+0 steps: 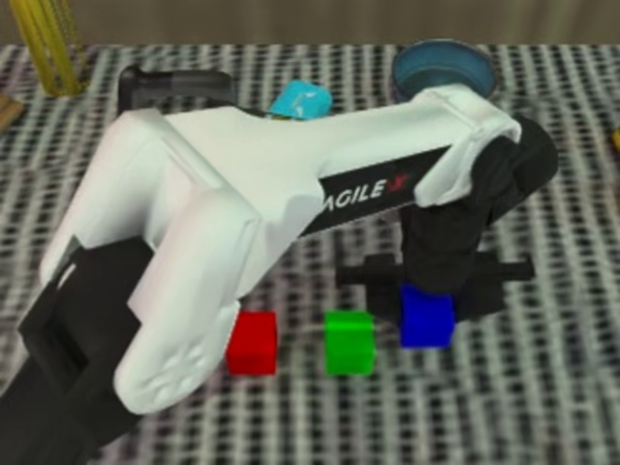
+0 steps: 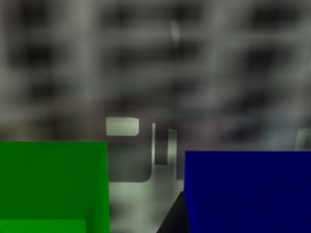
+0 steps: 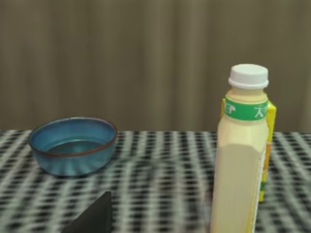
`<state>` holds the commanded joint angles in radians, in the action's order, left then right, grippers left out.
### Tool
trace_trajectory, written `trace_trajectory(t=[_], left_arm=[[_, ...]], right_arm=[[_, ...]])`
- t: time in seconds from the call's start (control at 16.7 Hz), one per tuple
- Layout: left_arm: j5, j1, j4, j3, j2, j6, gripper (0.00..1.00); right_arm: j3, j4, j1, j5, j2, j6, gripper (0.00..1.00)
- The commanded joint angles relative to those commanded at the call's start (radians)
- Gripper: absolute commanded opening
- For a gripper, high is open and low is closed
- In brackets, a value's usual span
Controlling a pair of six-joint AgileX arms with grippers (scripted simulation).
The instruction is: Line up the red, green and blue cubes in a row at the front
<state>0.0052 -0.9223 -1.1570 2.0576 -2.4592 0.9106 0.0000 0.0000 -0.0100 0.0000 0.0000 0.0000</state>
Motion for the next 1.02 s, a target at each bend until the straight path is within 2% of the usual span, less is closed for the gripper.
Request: trace_trajectory(t=[0.3, 1.02], left_arm=[[0.0, -0.001, 0.027, -0.026, -0.004, 0.001, 0.0], [0.0, -0.001, 0.027, -0.026, -0.004, 0.001, 0.9]], right_arm=[[0.0, 0.0, 0.0, 0.0, 0.0, 0.0, 1.0], [0.0, 0.0, 0.0, 0.0, 0.0, 0.0, 1.0]])
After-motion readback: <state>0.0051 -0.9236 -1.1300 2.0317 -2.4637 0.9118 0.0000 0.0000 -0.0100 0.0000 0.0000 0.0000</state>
